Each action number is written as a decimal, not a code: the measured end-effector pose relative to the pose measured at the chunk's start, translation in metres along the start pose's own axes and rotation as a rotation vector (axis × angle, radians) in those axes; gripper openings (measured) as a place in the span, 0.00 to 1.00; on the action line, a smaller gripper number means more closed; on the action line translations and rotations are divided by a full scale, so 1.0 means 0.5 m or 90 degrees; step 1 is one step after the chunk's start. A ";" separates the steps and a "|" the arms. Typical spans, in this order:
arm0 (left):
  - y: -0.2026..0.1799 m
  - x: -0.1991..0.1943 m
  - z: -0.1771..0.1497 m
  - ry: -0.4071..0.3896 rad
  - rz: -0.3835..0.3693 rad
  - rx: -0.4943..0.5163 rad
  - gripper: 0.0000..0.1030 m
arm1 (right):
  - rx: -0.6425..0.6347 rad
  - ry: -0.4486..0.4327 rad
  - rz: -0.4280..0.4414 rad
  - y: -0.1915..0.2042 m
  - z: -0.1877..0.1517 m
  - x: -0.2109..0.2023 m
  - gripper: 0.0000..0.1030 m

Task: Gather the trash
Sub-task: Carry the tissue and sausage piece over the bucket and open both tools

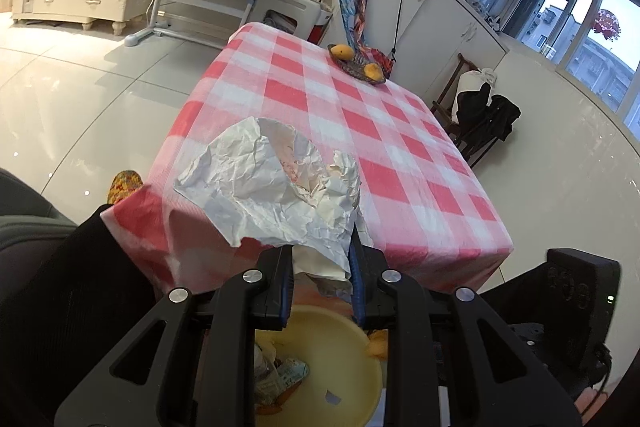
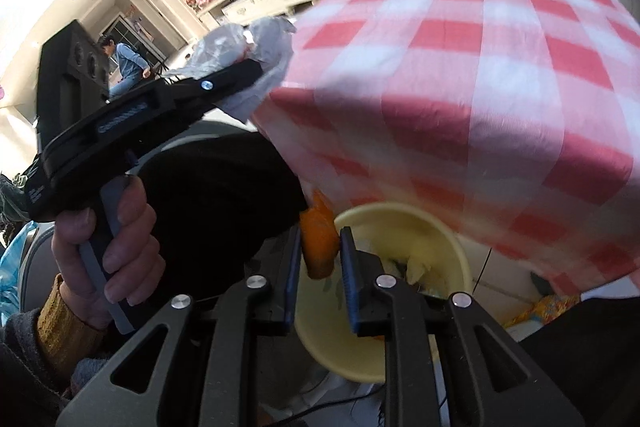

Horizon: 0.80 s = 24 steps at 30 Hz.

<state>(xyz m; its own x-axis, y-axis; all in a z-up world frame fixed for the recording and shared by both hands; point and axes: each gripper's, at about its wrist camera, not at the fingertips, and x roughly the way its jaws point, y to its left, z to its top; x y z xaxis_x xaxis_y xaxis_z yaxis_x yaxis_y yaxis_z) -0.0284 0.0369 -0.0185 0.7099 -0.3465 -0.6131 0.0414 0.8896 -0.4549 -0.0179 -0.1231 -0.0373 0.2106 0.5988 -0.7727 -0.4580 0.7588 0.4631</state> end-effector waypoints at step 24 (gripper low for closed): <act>-0.122 -0.025 -0.118 0.125 0.059 0.133 0.21 | 0.096 -0.248 -0.057 -0.077 -0.006 -0.184 0.55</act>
<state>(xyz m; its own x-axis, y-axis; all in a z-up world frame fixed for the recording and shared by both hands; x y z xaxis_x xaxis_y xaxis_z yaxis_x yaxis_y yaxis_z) -0.0813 -0.0304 -0.0211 0.5690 -0.2943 -0.7679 0.1414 0.9549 -0.2612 -0.0221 -0.2079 0.0147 0.5677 0.5589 -0.6044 -0.2980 0.8239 0.4820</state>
